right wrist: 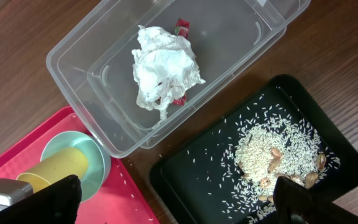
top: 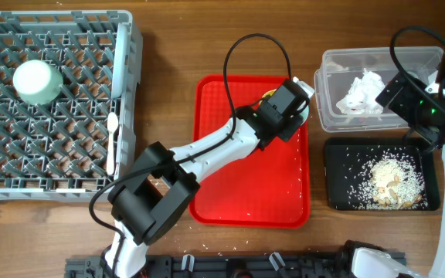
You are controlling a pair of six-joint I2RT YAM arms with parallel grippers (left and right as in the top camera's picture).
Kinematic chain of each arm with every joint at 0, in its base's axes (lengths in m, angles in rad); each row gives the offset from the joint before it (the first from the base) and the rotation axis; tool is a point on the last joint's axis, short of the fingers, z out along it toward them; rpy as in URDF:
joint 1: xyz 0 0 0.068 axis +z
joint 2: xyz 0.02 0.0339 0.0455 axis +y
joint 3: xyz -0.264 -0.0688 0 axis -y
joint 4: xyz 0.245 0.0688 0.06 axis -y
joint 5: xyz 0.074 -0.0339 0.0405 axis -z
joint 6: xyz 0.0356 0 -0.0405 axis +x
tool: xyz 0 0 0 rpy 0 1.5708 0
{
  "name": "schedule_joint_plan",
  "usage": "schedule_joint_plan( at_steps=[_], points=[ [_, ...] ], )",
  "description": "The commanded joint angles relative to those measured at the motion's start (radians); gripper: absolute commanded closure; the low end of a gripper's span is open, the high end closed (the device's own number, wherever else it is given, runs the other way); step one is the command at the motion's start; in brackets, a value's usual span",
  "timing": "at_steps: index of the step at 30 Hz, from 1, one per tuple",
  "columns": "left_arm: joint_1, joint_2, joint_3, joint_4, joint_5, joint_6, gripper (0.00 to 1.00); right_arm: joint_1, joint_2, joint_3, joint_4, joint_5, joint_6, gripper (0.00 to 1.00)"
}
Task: Sort waste into correct bins and load items into the dishwasher rack
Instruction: 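Grasp the yellow cup rim with the left gripper and lift, then carry the yellow cup to the dish rack and set it down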
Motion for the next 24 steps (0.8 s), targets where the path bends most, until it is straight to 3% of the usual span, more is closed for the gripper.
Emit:
schedule_joint_plan(
  at_steps=[1, 11, 17, 21, 23, 24],
  points=[
    [0.002, -0.075, 0.003, -0.001, -0.010, -0.083, 0.96, 0.000, -0.005, 0.011, 0.002, -0.005, 0.004, 0.00],
    [0.031, -0.312, 0.003, -0.137, -0.010, -0.145, 0.96, 0.000, -0.005, 0.011, 0.002, -0.005, 0.003, 0.00],
    [0.176, -0.487, 0.003, -0.328, -0.004, -0.146, 0.96, 0.000, -0.005, 0.011, 0.002, -0.005, 0.003, 0.00],
    [0.381, -0.592, 0.003, -0.434, 0.164, -0.187, 0.96, 0.000, -0.005, 0.011, 0.002, -0.005, 0.003, 0.00],
    [0.531, -0.632, 0.003, -0.473, 0.320, -0.215, 0.96, 0.000, -0.005, 0.011, 0.002, -0.005, 0.003, 0.00],
    [0.663, -0.651, 0.003, -0.496, 0.481, -0.217, 0.96, 0.000, -0.005, 0.011, 0.002, -0.005, 0.003, 0.00]
  ],
)
